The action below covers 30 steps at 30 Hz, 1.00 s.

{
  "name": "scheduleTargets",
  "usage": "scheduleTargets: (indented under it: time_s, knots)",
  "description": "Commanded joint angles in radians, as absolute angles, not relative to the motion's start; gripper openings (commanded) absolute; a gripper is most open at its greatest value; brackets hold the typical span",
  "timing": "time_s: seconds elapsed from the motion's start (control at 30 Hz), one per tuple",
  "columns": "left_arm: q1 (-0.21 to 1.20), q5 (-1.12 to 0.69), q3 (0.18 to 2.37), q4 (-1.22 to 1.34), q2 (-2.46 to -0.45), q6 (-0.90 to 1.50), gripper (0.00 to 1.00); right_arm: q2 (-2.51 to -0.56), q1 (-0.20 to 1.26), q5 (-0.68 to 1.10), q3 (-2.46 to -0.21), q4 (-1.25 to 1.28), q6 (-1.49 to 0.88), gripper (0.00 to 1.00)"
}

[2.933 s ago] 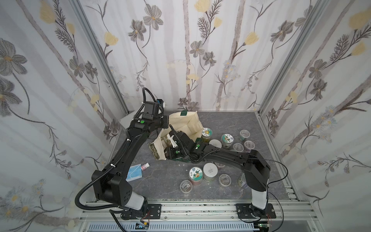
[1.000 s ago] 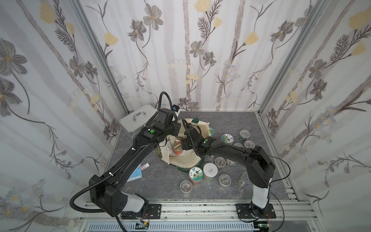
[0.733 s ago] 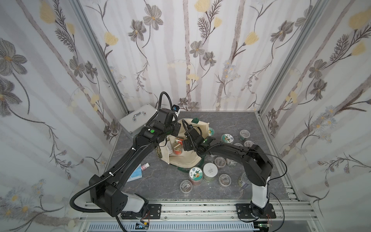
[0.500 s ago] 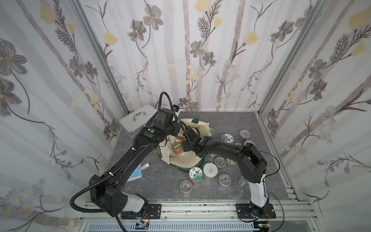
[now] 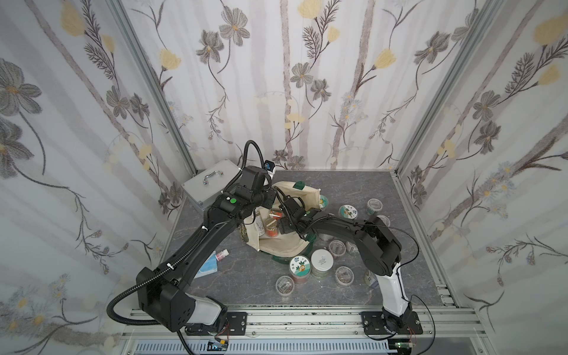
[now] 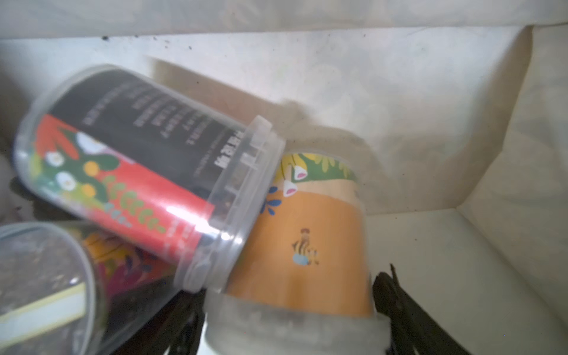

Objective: Take out the seed jars from the canvas bag
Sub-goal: Pick up the seed jar from the canvas bag.

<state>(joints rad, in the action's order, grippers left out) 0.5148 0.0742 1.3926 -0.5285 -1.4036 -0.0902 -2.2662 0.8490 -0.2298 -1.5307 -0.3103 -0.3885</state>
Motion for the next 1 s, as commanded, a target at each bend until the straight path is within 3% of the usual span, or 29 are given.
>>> scheduleTargets:
  time_s: [0.0,0.27,0.6,0.97]
  knots:
    - [0.515,0.065,1.393,-0.462,-1.4,-0.098,0.0,-2.278,0.843,-0.217,-1.543,-0.263,-0.36,0.86]
    - [0.514,0.07,1.391,-0.463,-1.398,-0.1,0.0,-2.301,0.84,-0.193,-1.545,-0.187,-0.294,0.8]
    - [0.513,0.089,1.392,-0.462,-1.4,-0.099,0.0,-2.181,0.839,-0.245,-1.49,-0.205,-0.302,0.58]
    - [0.506,0.183,1.408,-0.476,-1.424,-0.09,0.0,-1.995,0.866,-0.117,-1.451,-0.302,-0.344,0.57]
